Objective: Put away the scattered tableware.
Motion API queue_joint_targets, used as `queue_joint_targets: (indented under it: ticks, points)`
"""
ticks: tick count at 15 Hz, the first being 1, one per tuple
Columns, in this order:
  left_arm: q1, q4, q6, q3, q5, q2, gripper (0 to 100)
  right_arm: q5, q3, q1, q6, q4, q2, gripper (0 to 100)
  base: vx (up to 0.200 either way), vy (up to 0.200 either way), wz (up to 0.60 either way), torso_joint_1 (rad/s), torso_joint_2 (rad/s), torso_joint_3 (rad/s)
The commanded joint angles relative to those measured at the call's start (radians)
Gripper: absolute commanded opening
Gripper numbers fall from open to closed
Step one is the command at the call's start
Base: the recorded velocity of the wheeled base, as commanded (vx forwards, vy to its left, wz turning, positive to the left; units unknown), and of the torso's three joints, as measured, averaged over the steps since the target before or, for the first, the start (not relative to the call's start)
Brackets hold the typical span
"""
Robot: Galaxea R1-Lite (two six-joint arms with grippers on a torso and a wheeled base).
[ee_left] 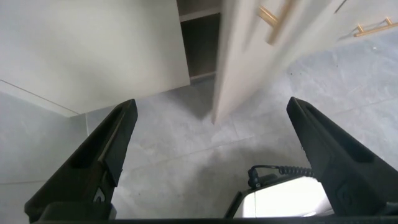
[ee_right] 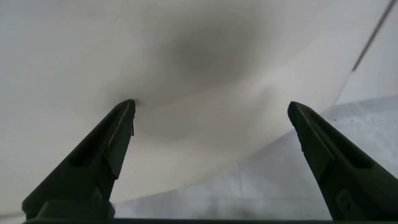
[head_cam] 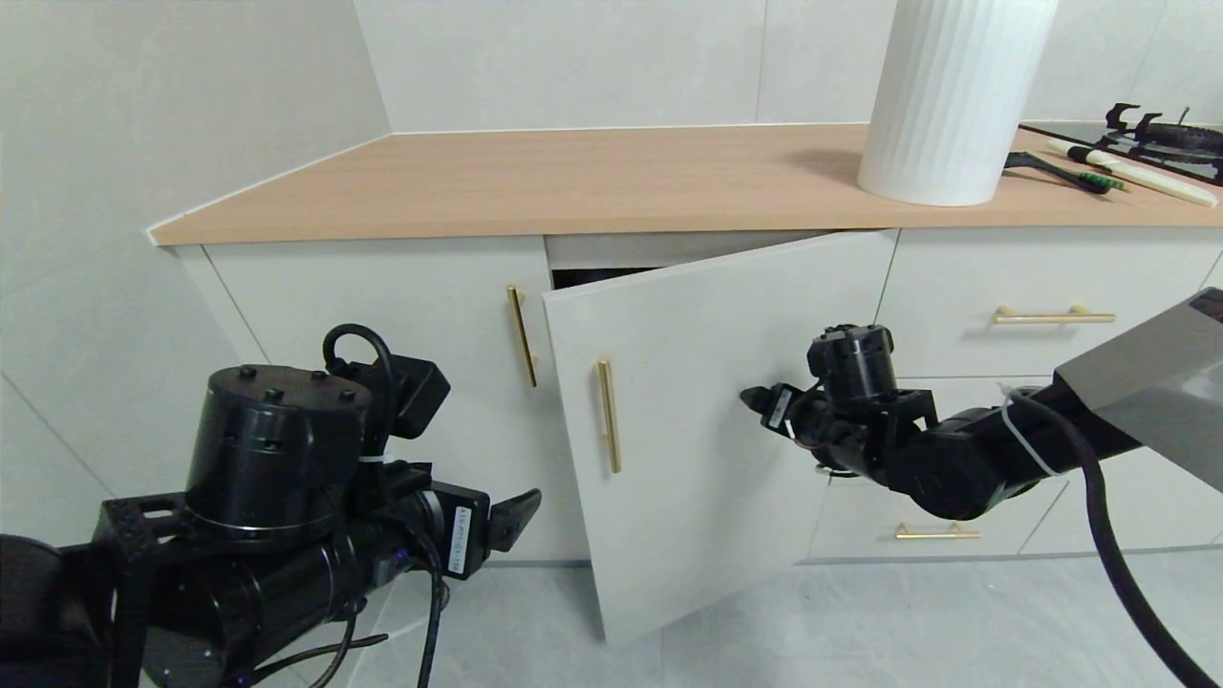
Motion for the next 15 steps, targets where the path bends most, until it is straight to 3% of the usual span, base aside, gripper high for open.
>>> queue_joint_targets:
  ticks: [1,15]
  points:
    - [0.0,-0.001,-0.001,0.0,0.0,0.003,100,-0.018,-0.034,-0.004,0.009,-0.002,0.033,100,0.0,0.0,0.0,0.0,0.0,0.0]
    - [0.001,-0.001,-0.002,-0.003,0.001,-0.002,100,-0.291,-0.218,-0.034,0.015,-0.023,0.188,100,0.0,0.0,0.0,0.0,0.0,0.0]
